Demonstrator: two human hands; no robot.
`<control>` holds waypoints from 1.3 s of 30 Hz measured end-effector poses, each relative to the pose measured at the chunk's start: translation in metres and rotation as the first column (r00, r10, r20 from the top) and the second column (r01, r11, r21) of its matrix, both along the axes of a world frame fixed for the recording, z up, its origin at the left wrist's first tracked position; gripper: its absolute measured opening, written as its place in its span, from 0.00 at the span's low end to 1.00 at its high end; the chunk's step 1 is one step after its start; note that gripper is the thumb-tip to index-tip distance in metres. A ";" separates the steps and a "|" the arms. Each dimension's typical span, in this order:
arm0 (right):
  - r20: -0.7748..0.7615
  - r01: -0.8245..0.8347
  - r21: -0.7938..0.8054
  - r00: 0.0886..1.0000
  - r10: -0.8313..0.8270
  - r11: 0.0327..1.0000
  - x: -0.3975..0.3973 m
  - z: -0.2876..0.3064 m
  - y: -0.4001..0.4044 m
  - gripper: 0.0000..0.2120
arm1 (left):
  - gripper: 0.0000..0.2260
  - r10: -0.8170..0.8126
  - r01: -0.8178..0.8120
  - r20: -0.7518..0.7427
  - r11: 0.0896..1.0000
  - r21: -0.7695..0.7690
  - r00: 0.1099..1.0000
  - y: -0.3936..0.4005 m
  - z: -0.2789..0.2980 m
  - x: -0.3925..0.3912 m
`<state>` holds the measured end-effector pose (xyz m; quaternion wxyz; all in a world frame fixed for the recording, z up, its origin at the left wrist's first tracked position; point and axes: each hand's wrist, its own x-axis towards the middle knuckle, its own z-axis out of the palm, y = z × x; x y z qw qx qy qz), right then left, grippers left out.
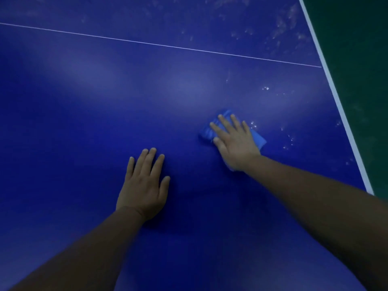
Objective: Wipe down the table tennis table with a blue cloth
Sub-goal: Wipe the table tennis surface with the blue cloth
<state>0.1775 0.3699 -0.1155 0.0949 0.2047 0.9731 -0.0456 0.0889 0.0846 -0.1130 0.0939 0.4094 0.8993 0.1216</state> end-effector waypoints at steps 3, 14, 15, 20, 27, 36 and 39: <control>-0.095 0.350 0.007 0.933 -0.348 0.937 -0.012 -0.004 -0.005 0.25 | 0.29 0.005 -0.005 0.019 1.000 -0.005 1.000 -0.002 -0.003 -0.001; -0.100 0.528 0.089 0.848 -0.520 0.844 0.051 -0.001 0.034 0.24 | 0.28 -0.015 0.015 0.021 0.999 -0.029 1.000 0.002 -0.001 -0.006; -0.108 0.694 0.033 0.718 -0.688 0.719 0.059 0.003 0.052 0.25 | 0.28 -0.012 0.013 0.029 1.000 -0.026 1.000 0.003 0.000 -0.006; -0.204 0.570 0.036 0.808 -0.553 0.821 0.041 -0.009 -0.028 0.25 | 0.28 -0.011 0.012 0.032 0.999 -0.031 0.999 0.002 0.001 -0.006; -0.105 0.492 0.077 0.869 -0.484 0.867 0.088 0.005 0.033 0.24 | 0.27 -0.003 0.004 0.023 0.999 -0.049 1.000 0.005 0.002 -0.005; -0.170 0.208 0.012 0.964 -0.203 0.978 -0.013 -0.006 -0.071 0.26 | 0.26 0.019 -0.020 0.021 0.999 0.048 1.000 0.001 -0.002 -0.006; -0.173 0.055 -0.032 0.983 -0.059 0.998 -0.086 -0.008 -0.083 0.26 | 0.26 0.017 -0.018 0.007 0.998 0.052 1.000 0.002 -0.002 -0.006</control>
